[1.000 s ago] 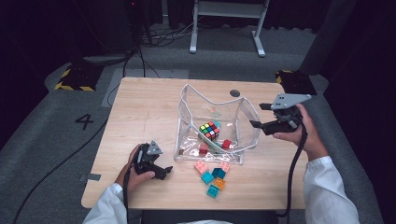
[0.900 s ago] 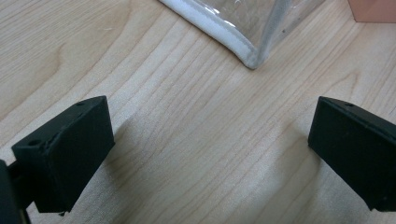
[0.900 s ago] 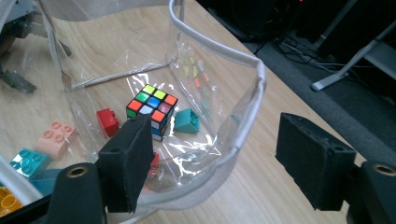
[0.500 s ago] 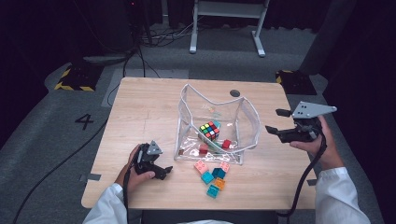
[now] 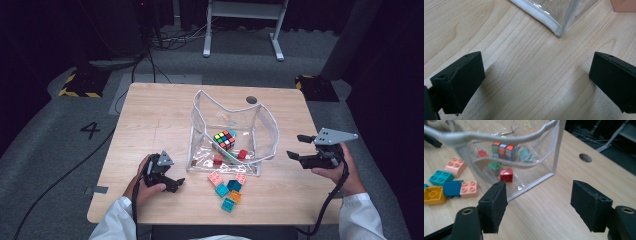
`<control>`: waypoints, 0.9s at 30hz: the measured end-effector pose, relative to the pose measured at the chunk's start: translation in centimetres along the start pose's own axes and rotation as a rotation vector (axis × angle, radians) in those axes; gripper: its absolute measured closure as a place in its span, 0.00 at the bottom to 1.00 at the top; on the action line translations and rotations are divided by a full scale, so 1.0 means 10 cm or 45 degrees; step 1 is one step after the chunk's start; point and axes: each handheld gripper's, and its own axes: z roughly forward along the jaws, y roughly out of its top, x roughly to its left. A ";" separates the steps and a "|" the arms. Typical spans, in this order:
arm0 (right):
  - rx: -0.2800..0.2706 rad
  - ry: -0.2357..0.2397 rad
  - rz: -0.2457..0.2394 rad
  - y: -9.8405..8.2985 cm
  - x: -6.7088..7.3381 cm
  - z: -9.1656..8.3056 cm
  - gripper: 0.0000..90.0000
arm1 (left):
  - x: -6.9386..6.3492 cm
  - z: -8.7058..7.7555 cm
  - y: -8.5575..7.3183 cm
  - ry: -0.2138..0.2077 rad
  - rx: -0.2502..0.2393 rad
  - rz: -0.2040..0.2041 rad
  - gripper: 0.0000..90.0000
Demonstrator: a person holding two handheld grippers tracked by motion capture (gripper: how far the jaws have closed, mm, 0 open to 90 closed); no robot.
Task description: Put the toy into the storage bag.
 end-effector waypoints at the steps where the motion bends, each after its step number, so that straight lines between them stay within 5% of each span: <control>1: 0.004 0.007 0.007 -0.04 0.02 0.02 0.33 | 0.00 0.00 0.00 0.000 0.000 0.000 0.00; 14: 0.068 0.158 0.041 -0.49 0.35 0.33 0.37 | 0.00 0.00 0.00 -0.001 0.002 -0.004 0.00; 27: 0.113 0.301 -0.033 -0.69 0.85 0.60 0.41 | 0.00 0.00 0.00 -0.001 0.002 -0.004 0.00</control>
